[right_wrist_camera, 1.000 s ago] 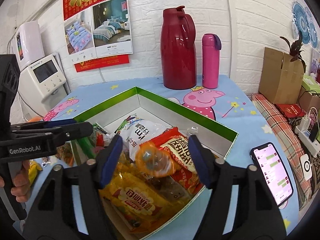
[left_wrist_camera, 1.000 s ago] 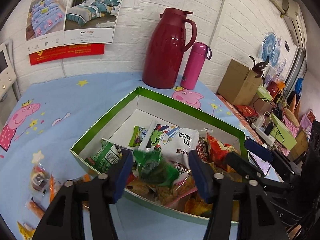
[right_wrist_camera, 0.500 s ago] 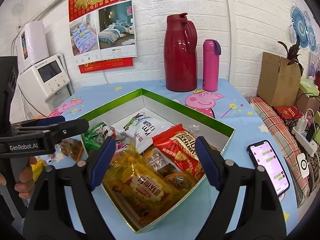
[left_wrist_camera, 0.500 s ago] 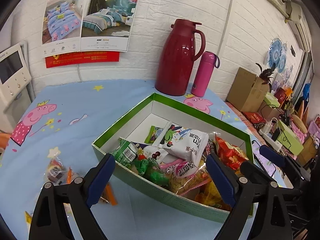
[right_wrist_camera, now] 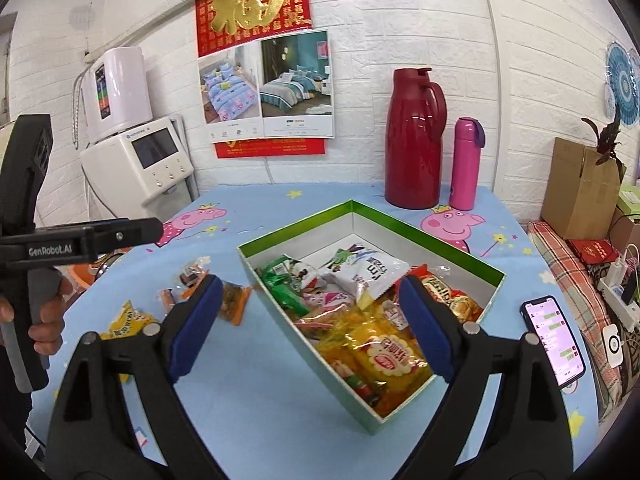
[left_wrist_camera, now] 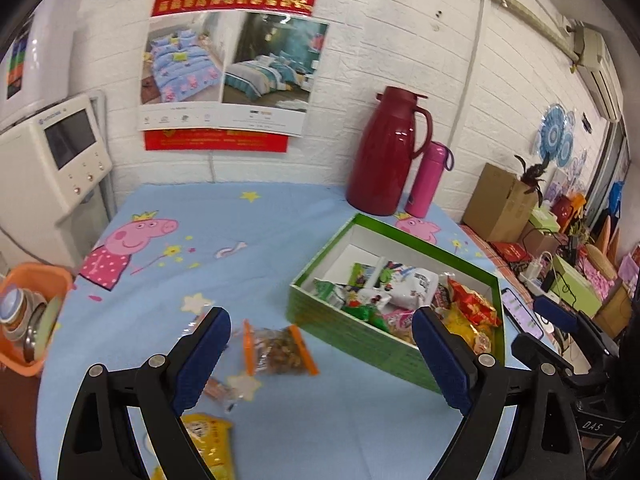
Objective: Organize snacks
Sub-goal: 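Grasp the sausage stick with the right tool while the left tool grasps the wrapped cake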
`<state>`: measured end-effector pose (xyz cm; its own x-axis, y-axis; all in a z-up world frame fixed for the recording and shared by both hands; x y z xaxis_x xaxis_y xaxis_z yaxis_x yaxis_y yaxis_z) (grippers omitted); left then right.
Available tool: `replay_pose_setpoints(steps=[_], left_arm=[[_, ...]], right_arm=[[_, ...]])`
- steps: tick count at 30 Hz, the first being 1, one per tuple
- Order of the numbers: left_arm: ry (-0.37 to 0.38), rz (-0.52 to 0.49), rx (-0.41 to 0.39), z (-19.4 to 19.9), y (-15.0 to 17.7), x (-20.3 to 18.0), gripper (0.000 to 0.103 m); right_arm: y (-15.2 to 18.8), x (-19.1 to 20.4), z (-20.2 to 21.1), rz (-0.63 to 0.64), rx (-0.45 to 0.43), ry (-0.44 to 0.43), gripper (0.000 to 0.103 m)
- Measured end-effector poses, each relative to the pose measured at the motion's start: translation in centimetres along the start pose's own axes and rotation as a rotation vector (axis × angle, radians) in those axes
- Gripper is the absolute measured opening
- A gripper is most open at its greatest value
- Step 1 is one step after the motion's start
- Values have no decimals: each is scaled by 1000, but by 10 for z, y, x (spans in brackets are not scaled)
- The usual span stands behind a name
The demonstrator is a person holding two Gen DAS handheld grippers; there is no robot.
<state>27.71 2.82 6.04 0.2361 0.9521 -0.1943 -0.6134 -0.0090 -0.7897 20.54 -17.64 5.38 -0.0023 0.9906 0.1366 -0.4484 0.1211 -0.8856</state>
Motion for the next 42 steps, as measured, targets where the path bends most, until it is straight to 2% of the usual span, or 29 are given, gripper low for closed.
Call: replay_pose_setpoints(steps=[5, 10, 13, 19, 21, 27, 34, 40, 41, 42], left_arm=[[-43, 74, 9, 14, 8, 51, 94], [-60, 85, 102, 2, 37, 79, 94], [-58, 97, 128, 0, 50, 94, 94], [-18, 124, 127, -4, 53, 110, 94], [-20, 104, 119, -4, 52, 114, 94], [-8, 108, 121, -9, 47, 130, 94], [-22, 121, 124, -16, 44, 154, 93], [-27, 165, 145, -33, 48, 178, 93], [-24, 175, 147, -36, 48, 180, 93], [-22, 184, 148, -39, 48, 183, 93]], right_arm=[[5, 38, -2, 37, 20, -73, 90], [20, 72, -17, 62, 83, -151, 90], [32, 92, -32, 56, 145, -228, 90], [50, 133, -70, 102, 262, -344, 76], [54, 145, -86, 115, 302, -374, 67], [59, 168, -134, 145, 378, -402, 50], [68, 187, -185, 188, 438, -410, 48], [82, 191, -207, 180, 476, -424, 47], [86, 190, -210, 185, 487, -416, 40], [85, 188, -209, 201, 458, -396, 22]])
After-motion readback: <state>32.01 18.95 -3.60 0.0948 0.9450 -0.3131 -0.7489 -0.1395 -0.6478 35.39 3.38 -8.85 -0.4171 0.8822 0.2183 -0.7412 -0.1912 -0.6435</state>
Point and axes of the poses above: each gripper's, at about its wrist camera, not at the fingertips, and z roughly against the way its jaws point, x to its left, y to its underside, the point moved 7 cm from there along -z, roughly the way its jaws point, and after that the axes turned 1 degree about -x, right-handed, at the moved point
